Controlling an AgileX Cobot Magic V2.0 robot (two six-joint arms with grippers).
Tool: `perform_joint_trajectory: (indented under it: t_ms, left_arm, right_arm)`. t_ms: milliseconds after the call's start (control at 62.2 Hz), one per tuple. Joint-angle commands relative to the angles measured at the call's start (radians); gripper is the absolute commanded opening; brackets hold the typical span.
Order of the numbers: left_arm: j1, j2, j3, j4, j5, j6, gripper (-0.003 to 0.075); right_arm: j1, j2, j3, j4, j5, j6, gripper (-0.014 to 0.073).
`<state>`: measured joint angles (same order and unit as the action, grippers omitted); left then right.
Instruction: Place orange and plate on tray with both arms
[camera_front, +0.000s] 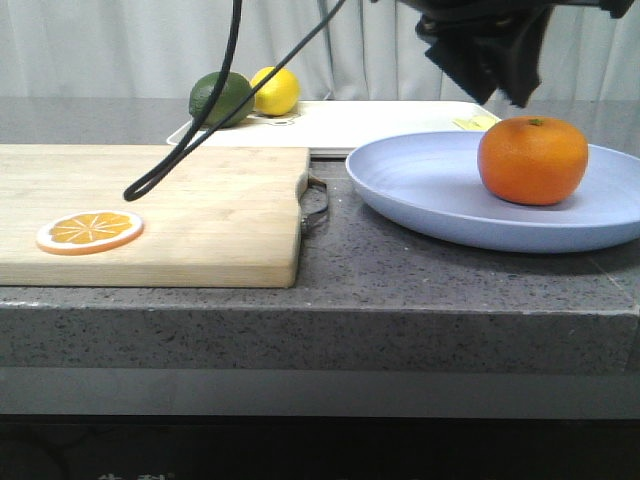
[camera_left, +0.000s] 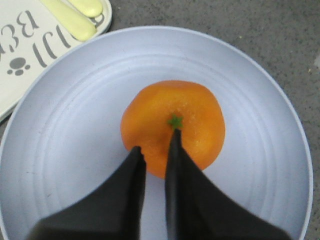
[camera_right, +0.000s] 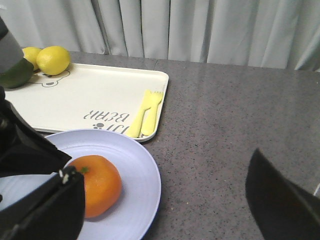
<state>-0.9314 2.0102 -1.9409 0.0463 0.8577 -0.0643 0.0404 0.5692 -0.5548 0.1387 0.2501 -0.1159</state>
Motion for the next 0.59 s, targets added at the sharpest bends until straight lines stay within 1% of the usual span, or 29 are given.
perform_joint_trajectory:
  t_ms: [0, 129, 322, 498, 579]
  left_arm:
    - [-0.008, -0.062, -0.034, 0.004, 0.000, -0.001, -0.0018]
    - [-0.008, -0.067, -0.034, 0.006, 0.093, -0.001, -0.0018]
    - [-0.008, -0.067, -0.051, 0.019, 0.287, -0.001, -0.0018]
    - [-0.008, -0.071, -0.051, 0.019, 0.420, -0.001, -0.0018]
    - [-0.008, -0.075, -0.049, 0.017, 0.422, -0.001, -0.0018]
  right_arm:
    - [-0.001, 0.006, -0.039, 0.005, -0.075, -0.006, 0.0654]
    - [-0.001, 0.006, -0.039, 0.005, -0.076, -0.006, 0.0654]
    - [-0.001, 0.006, -0.039, 0.005, -0.075, -0.006, 0.0654]
    - [-0.001, 0.006, -0.039, 0.005, -0.075, -0.006, 0.0654]
    - [-0.001, 0.006, -0.039, 0.005, -0.075, -0.006, 0.0654]
